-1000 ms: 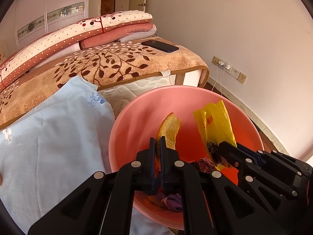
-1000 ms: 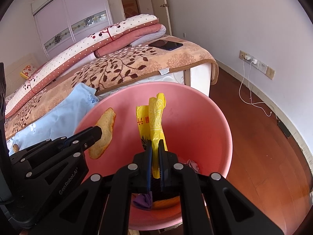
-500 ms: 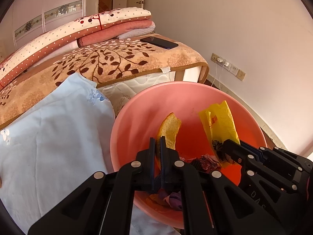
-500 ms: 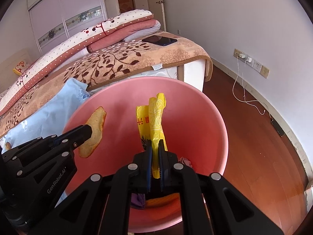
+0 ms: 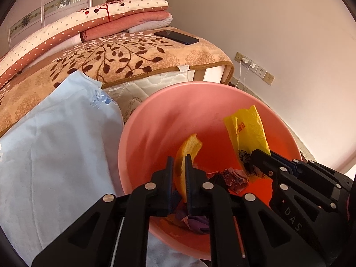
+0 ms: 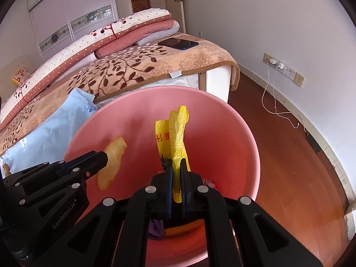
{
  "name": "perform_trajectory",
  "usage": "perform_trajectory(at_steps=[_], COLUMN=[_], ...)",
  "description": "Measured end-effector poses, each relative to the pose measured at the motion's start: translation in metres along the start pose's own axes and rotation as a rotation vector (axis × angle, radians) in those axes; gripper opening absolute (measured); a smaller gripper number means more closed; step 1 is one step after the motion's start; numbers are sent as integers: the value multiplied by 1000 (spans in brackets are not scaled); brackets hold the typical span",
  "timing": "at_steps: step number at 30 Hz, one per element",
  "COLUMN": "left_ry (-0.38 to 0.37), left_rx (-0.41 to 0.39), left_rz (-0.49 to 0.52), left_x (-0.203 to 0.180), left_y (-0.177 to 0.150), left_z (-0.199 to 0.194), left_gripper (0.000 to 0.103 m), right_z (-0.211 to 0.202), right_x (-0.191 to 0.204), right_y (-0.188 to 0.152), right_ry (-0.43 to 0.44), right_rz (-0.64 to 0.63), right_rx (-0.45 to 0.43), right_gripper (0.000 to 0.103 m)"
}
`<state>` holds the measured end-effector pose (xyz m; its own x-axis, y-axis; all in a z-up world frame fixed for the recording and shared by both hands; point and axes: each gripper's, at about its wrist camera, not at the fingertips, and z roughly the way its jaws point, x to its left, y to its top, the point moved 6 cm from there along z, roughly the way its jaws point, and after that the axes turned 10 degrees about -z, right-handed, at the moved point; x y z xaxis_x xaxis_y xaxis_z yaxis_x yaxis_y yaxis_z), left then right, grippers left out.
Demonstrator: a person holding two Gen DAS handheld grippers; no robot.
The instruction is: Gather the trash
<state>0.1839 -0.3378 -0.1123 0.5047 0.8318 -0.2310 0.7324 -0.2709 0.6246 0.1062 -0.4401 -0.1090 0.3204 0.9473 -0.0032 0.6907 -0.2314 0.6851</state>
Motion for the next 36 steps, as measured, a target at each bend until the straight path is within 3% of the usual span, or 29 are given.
perform_trajectory(at_steps=[3,8,13,14,15,17,36], left_ry=[-6,-7,-14,-14,-14,-11,8], left_rx=[-10,-10,-17,-20,-21,-26,-76], left_rz=[-1,-11,-23,-24,-24,-22,-33], left_x=[-1,1,5,6,7,8,21], left_y=[1,3,5,5,6,7,9], left_z=[-4,-7,-12,-14,-15,-17,-45], left_gripper=[36,36,36,36,36,36,36], right_z=[0,0,1,1,1,-2,-23], right_x=[0,-1,1,2,2,2,12], right_y=[0,1,1,1,1,2,8], right_ry=[-7,-25,-39,-44,-49,-64,-72], right_rz=[1,6,-3,-5,-4,6,16], right_rx=[1,3,15,17,17,4,-44], right_gripper=[6,13,13,17,30,43,56])
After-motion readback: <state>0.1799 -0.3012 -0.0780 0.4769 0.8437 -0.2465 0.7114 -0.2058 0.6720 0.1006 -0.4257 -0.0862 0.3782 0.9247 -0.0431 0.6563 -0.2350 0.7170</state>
